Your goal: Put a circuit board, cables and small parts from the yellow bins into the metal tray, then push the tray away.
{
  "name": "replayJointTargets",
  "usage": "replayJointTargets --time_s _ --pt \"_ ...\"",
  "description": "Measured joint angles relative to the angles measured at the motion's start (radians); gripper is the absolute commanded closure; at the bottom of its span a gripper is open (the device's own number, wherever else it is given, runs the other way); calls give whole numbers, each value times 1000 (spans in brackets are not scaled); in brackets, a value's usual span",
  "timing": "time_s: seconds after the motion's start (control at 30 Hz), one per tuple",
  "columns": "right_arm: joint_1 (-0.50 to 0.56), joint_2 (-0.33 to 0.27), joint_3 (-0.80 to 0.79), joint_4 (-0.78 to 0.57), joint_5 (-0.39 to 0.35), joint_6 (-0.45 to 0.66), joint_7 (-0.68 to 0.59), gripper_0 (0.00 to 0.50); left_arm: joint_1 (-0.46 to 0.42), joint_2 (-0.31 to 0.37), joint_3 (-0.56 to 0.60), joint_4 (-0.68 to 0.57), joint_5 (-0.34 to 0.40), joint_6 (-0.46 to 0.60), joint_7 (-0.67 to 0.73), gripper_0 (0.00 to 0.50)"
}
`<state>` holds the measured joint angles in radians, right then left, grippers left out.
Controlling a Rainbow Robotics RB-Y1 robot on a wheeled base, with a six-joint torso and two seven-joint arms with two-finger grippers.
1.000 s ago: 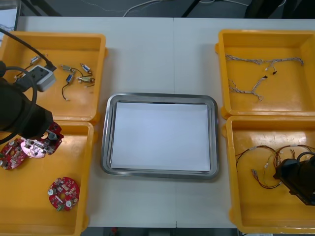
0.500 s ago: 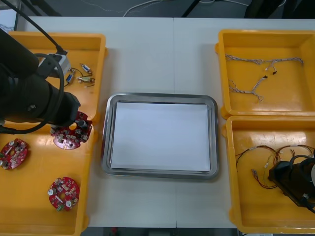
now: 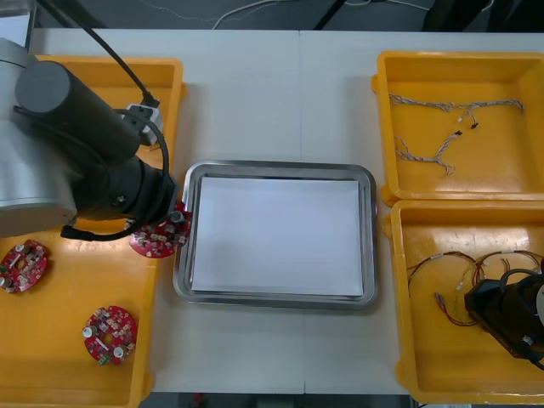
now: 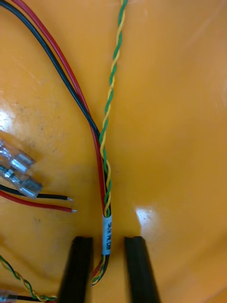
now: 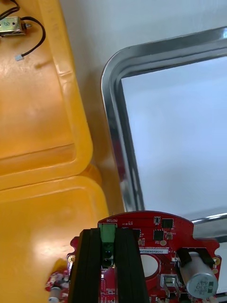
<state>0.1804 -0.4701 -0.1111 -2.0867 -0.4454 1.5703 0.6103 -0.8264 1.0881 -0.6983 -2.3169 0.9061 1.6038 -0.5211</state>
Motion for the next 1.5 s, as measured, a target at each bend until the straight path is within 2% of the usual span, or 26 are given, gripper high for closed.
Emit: replayJointTargets --time_s 0.17,0.47,0.73,1.03,1.13,1.3,1.5 --pt "0 0 0 0 1 -1 0 500 -10 -76 -22 51 -50 0 113 500" --pt "-11 -1 0 -18 1 19 0 500 -11 -175 -85 134 -161 0 114 500" --pt "-30 -24 -1 -143 -4 140 0 500 -11 -246 -131 197 -212 1 114 500" --pt "-41 -67 -13 -262 -40 212 3 500 -11 -324 -192 247 -296 4 114 500" --pt "-47 -80 -31 -290 -73 238 54 500 -7 -343 -209 257 -331 5 114 500" --pt "-64 -87 -94 -325 -151 291 270 500 24 -358 -211 256 -384 5 114 500" --pt "-85 -100 -135 -382 -172 342 372 500 72 -359 -211 246 -426 5 114 500"
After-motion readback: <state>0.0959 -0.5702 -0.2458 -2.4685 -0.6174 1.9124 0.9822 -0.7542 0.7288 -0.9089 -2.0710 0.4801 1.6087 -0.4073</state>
